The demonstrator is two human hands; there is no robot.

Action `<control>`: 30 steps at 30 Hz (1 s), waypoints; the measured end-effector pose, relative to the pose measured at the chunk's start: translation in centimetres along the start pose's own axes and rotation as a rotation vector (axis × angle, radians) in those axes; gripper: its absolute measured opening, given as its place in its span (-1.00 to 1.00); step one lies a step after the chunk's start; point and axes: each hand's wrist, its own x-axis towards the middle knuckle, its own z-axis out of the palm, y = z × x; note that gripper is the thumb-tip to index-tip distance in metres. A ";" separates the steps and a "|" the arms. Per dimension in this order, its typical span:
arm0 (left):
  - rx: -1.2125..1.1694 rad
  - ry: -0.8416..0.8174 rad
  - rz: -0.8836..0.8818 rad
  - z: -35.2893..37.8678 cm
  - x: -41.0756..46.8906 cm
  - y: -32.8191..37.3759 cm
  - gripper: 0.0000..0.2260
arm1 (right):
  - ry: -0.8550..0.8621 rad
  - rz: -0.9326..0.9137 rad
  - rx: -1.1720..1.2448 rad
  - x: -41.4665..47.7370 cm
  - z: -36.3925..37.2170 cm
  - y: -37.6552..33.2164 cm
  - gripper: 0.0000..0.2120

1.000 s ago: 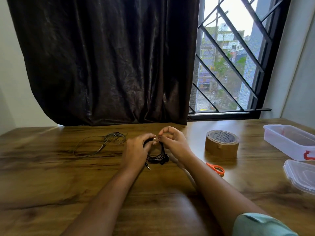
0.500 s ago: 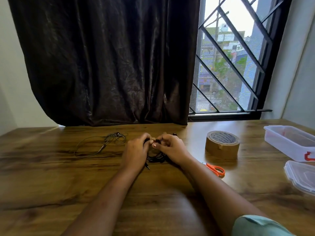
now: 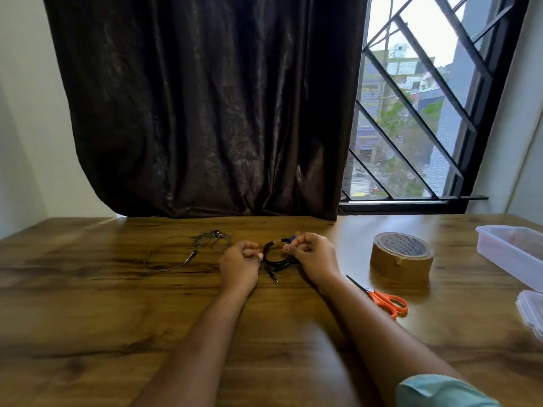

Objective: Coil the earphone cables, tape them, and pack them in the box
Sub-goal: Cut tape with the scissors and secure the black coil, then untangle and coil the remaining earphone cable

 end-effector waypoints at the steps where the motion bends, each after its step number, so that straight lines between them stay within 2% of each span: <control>1: 0.001 0.022 0.004 -0.1 0.0 0.0 -0.86 | 0.016 -0.001 -0.023 0.2 0.3 0.0 -0.88; 7: -0.060 0.134 -0.033 -0.9 0.6 -0.3 -0.84 | 0.042 -0.046 -0.158 2.1 1.9 -0.1 -0.96; 11: -0.066 0.206 -0.046 -1.5 1.3 -0.7 -0.88 | 0.022 -0.079 -0.332 2.6 2.9 -0.1 -0.85; 14: -0.121 0.305 -0.087 -2.1 2.0 -1.2 -0.87 | 0.098 -0.207 -0.675 2.4 3.3 -0.4 -0.78; 17: -0.145 0.390 -0.106 -2.5 2.1 -1.0 -0.88 | 0.119 -0.358 -0.767 2.0 4.0 -1.4 -0.72; 19: -0.155 0.451 -0.130 -2.8 2.1 -1.0 -0.90 | 0.063 -0.402 -0.779 2.0 4.9 -1.8 -0.71; 24: -0.180 0.538 -0.157 -3.5 2.8 -1.4 -0.88 | -0.209 -0.455 -0.888 1.5 9.0 -3.4 -0.64; 27: -0.190 0.554 -0.168 -3.8 2.8 -1.3 -0.91 | -0.243 -0.523 -1.044 1.0 11.1 -4.7 -0.58; 30: -0.188 0.581 -0.174 -4.1 2.9 -1.2 -0.90 | -0.307 -0.558 -1.115 0.9 12.1 -5.4 -0.61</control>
